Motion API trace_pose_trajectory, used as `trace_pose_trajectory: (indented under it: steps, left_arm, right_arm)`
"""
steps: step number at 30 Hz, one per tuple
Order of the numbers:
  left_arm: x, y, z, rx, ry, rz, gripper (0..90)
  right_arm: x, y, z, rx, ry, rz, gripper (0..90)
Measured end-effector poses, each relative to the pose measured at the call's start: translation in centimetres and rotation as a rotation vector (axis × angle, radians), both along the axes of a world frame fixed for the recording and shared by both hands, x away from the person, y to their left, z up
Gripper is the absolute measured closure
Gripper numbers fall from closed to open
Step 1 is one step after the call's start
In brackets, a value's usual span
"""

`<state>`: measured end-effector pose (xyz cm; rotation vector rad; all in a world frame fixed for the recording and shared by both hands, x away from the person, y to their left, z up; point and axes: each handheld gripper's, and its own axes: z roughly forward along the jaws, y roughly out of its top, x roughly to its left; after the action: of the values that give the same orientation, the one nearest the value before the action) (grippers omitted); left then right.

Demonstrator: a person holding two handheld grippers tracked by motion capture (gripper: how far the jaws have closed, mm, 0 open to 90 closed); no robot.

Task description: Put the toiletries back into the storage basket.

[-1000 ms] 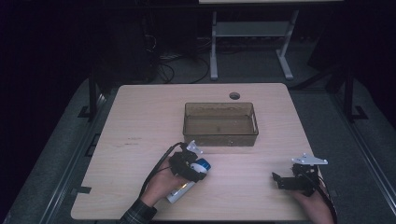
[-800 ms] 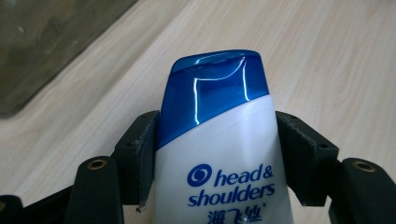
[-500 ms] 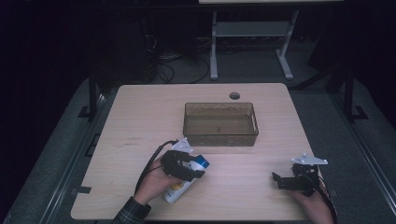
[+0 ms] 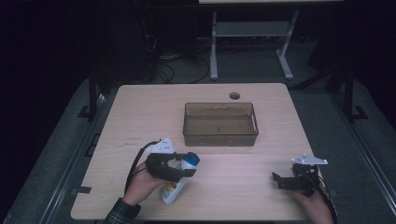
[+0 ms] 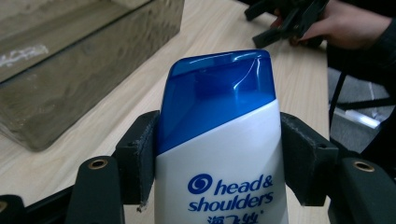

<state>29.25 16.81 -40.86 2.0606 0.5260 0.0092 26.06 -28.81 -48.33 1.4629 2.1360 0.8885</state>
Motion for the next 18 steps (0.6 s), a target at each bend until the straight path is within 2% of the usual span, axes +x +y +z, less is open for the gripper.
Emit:
trace_pose_trajectory:
  steps: [5,9,18]
  left_arm:
    - [-0.5,1.4,0.3,-0.062,-0.032,-0.007,35.0]
    - [-0.9,2.4,0.9,-0.093,-0.056,0.004,35.1]
    - [-1.6,3.7,1.6,-0.117,-0.094,0.028,35.4]
  right_arm:
    - [0.0,0.0,0.0,0.000,0.000,0.000,0.0]
    - [0.0,0.0,0.0,0.000,0.000,0.000,0.0]
    - [0.0,0.0,0.0,-0.001,-0.001,-0.002,0.0]
